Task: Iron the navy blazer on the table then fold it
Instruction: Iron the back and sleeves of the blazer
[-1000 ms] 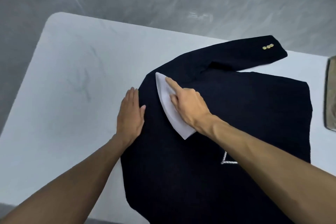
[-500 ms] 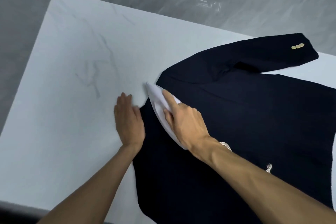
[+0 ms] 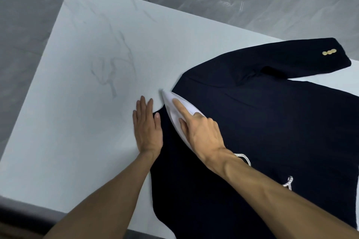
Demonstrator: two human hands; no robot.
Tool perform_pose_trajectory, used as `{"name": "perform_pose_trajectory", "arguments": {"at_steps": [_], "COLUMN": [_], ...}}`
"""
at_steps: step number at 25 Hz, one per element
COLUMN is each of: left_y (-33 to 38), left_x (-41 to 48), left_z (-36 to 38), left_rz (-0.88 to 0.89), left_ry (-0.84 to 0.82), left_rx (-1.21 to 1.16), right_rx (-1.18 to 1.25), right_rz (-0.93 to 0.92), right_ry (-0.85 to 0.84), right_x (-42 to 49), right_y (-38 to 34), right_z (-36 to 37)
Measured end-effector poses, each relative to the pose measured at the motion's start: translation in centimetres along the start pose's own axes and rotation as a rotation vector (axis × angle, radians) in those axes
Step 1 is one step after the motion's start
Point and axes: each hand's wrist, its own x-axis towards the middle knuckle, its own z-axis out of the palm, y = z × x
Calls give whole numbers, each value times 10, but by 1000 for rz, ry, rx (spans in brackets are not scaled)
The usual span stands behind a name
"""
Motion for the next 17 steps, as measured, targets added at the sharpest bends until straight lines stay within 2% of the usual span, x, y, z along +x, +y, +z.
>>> {"name": "perform_pose_trajectory", "arguments": {"at_steps": [2,5,10,14,17], "left_y": [-1,2,6,8,7], "left_x": [-2,-1,-3,-4,-2], "left_z": [-3,-2,-3,-2,1], "left_rz": [13,5,0,-3,2], "left_ry": [9,-3,-40,-38,-28], "left_rx": [-56,109,242,264,233], "right_rx": [-39,-111,-89,147,152], "right_rz": [-9,-5,140,242,141], "right_ry": [12,36,122,204,134], "right_x": [-5,1,16,22,6], "right_y": [-4,1,30,47,36], "right_z": [5,7,-8,-24,-25]}}
